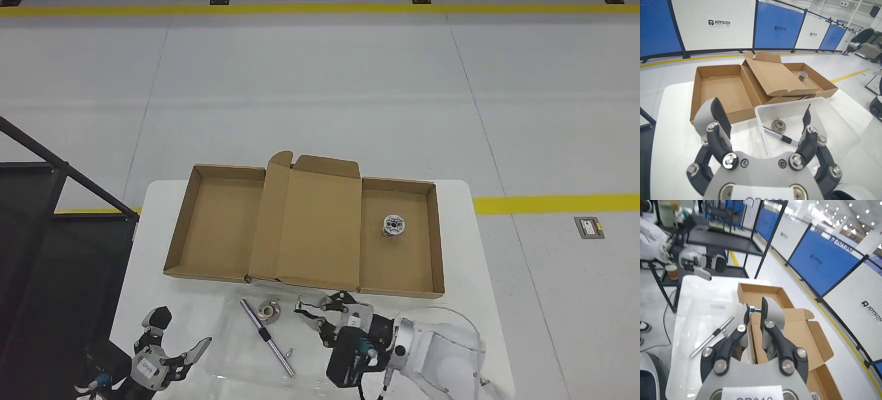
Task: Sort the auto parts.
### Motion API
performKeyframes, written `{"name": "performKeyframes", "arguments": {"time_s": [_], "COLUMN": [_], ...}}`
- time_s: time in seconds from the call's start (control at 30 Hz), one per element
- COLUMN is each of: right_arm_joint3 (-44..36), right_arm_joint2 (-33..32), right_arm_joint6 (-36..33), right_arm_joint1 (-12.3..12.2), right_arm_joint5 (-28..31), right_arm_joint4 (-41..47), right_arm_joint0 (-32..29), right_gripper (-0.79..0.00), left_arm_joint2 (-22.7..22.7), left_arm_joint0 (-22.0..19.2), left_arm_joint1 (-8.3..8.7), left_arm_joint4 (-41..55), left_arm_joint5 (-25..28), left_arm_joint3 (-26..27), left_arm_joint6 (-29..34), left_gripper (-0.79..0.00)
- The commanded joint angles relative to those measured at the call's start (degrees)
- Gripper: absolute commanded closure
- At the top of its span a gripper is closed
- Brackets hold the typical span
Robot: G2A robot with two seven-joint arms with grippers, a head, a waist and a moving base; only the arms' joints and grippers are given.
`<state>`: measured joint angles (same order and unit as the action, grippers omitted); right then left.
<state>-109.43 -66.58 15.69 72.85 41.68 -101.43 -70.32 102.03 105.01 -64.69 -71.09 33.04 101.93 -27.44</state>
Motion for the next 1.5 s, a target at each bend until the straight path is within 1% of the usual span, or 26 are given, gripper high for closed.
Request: {"name": "performKeyframes", "arguments": {"time_s": [0.0, 0.1, 0.17, 0.2, 0.23, 0.3, 0.33, 0.4, 0.43, 0.5, 0.57, 0.67, 0.77, 0.9, 1.0, 1.17, 1.27, 1.4, 1.43, 1.47], "right_arm_joint3": [1.36, 4.17, 6.48, 7.81, 9.19, 10.63, 11.04, 11.54, 11.74, 13.82, 17.33, 22.32, 25.8, 29.41, 31.89, 37.68, 41.18, 44.96, 45.57, 46.05], "right_arm_joint2": [-3.43, -6.86, -8.47, -9.35, -10.45, -11.61, -11.97, -11.99, -11.38, -10.59, -11.08, -11.31, -12.29, -13.31, -12.43, -9.58, -7.73, -5.73, -5.38, -5.11], "right_arm_joint6": [11.16, 23.14, 28.08, 28.63, 26.84, 18.69, 12.9, -2.26, -9.19, -21.02, -30.39, -39.75, -42.77, -48.07, -51.72, -55.61, -56.03, -57.08, -57.02, -56.96], "right_arm_joint1": [-0.86, -2.0, -2.62, -2.84, -2.95, -2.66, -2.42, -1.79, -1.45, -0.99, -0.7, -0.45, -0.56, -0.91, -0.91, -0.54, -0.21, 0.16, 0.23, 0.29], "right_arm_joint5": [3.98, 8.85, 10.37, 9.76, 7.62, 2.38, -0.05, -6.34, -8.19, -9.79, -13.47, -15.49, -15.52, -12.94, -13.86, -14.23, -14.3, -15.89, -16.11, -16.3], "right_arm_joint4": [0.67, 0.41, -0.59, -1.14, -1.52, 1.36, 3.53, 7.48, 10.1, 14.88, 18.06, 22.56, 24.94, 28.11, 27.92, 28.21, 28.39, 27.43, 27.45, 27.47], "right_arm_joint0": [-0.21, 0.23, 0.71, 0.82, 0.66, 0.0, 0.13, 1.02, 1.96, 4.67, 7.42, 10.69, 12.31, 13.71, 15.47, 19.72, 22.3, 24.89, 25.3, 25.65], "right_gripper": [0.0, 0.0, 0.0, 0.0, 0.0, 0.0, 0.0, 0.0, 0.0, 0.0, 0.0, 0.0, 0.0, 0.0, 0.0, 0.0, 0.0, 0.0, -0.018, -0.018], "left_arm_joint2": [0.0, 0.0, 0.0, 0.0, 0.0, 0.0, 0.0, 0.0, 0.0, 0.0, 0.0, 0.0, 0.0, 0.0, 0.0, 0.0, 0.0, 0.0, 0.0, 0.0], "left_arm_joint0": [0.0, 0.0, 0.0, 0.0, 0.0, 0.0, 0.0, 0.0, 0.0, 0.0, 0.0, 0.0, 0.0, 0.0, 0.0, 0.0, 0.0, 0.0, 0.0, 0.0], "left_arm_joint1": [0.0, 0.0, 0.0, 0.0, 0.0, 0.0, 0.0, 0.0, 0.0, 0.0, 0.0, 0.0, 0.0, 0.0, 0.0, 0.0, 0.0, 0.0, 0.0, 0.0], "left_arm_joint4": [0.0, 0.0, 0.0, 0.0, 0.0, 0.0, 0.0, 0.0, 0.0, 0.0, 0.0, 0.0, 0.0, 0.0, 0.0, 0.0, 0.0, 0.0, 0.0, 0.0], "left_arm_joint5": [0.0, 0.0, 0.0, 0.0, 0.0, 0.0, 0.0, 0.0, 0.0, 0.0, 0.0, 0.0, 0.0, 0.0, 0.0, 0.0, 0.0, 0.0, 0.0, 0.0], "left_arm_joint3": [0.0, 0.0, 0.0, 0.0, 0.0, 0.0, 0.0, 0.0, 0.0, 0.0, 0.0, 0.0, 0.0, 0.0, 0.0, 0.0, 0.0, 0.0, 0.0, 0.0], "left_arm_joint6": [0.0, 0.0, 0.0, 0.0, 0.0, 0.0, 0.0, 0.0, 0.0, 0.0, 0.0, 0.0, 0.0, 0.0, 0.0, 0.0, 0.0, 0.0, 0.0, 0.0], "left_gripper": [-0.785, -0.785, -0.785, -0.785, -0.785, -0.785, -0.785, -0.785, -0.785, -0.785, -0.785, -0.785, -0.785, -0.785, -0.785, -0.785, -0.785, -0.785, -0.785, -0.785]}}
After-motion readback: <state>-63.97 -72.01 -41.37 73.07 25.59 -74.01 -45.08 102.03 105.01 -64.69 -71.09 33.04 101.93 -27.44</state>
